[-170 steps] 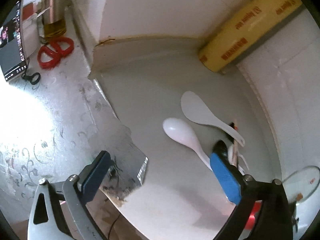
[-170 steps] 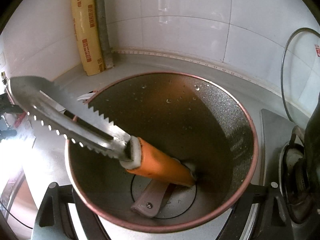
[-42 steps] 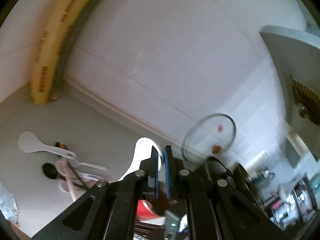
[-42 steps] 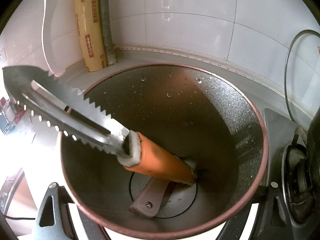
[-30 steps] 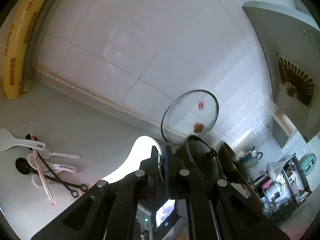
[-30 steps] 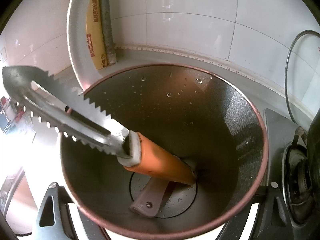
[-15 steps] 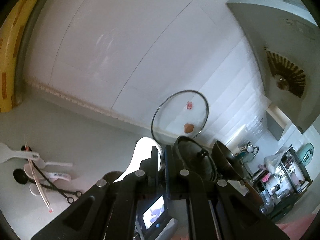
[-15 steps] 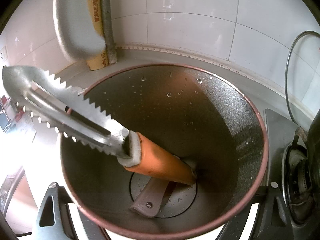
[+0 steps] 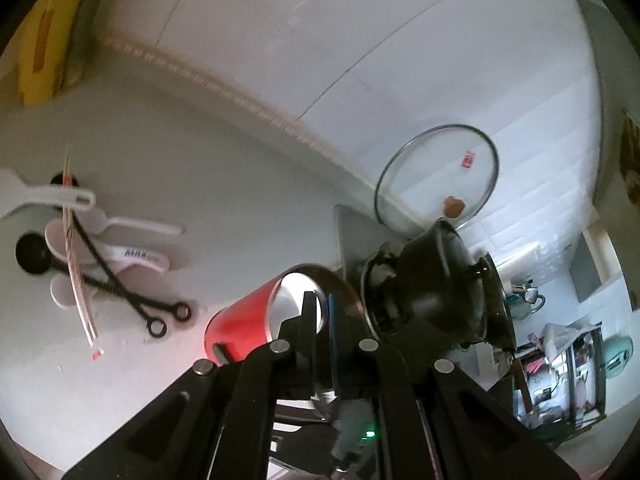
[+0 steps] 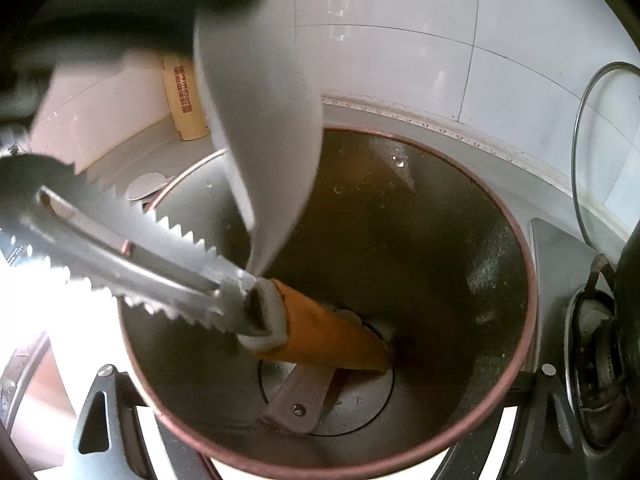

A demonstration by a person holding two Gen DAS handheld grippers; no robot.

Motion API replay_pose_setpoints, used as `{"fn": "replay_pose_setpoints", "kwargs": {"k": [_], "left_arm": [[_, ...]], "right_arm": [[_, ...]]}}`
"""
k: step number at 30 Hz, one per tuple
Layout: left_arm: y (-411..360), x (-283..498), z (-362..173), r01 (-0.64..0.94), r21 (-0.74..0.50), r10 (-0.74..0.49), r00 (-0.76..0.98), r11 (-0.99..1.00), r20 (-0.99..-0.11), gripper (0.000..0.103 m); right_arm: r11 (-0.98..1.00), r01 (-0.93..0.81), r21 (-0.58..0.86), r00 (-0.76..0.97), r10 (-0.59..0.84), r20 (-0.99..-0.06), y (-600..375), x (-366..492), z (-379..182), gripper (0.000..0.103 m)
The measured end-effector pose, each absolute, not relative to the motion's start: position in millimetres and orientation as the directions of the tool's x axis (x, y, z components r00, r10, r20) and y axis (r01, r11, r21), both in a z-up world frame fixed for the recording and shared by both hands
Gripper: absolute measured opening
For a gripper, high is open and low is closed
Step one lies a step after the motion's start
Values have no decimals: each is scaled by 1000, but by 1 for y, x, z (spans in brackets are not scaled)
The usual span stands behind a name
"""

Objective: Organize utensils
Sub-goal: 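Carry the white spoon with the left tool over the dark pot, then open the left tool to drop the white spoon into the pot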

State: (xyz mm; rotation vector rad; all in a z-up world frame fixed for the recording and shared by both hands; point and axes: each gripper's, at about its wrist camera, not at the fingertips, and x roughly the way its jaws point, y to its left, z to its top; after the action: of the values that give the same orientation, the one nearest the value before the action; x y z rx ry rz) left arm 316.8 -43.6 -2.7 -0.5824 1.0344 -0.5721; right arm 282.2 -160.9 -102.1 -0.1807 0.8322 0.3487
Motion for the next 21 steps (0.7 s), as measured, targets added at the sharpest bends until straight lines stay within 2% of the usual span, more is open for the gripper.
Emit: {"fn": "replay_pose_setpoints", "kwargs": {"k": [10, 17, 19, 21], "left_arm": [[-29, 315, -5, 122, -693, -672, 410, 710, -616, 5], [-11, 313, -3, 79, -647, -604, 460, 758, -651, 5], [-3, 312, -2, 61, -635, -581, 478, 770, -659, 6], [5, 310, -1, 43, -621, -556, 495, 783, -667, 14]], "right_arm": [[928, -373, -22, 621, 232, -749, -160, 283, -103, 90], [928, -371, -19, 621, 233, -748, -162, 284, -103, 90], [928, -371, -21, 622, 232, -748, -161, 284, -104, 90], [929, -369, -22, 623, 230, -747, -161, 283, -104, 90]]}}
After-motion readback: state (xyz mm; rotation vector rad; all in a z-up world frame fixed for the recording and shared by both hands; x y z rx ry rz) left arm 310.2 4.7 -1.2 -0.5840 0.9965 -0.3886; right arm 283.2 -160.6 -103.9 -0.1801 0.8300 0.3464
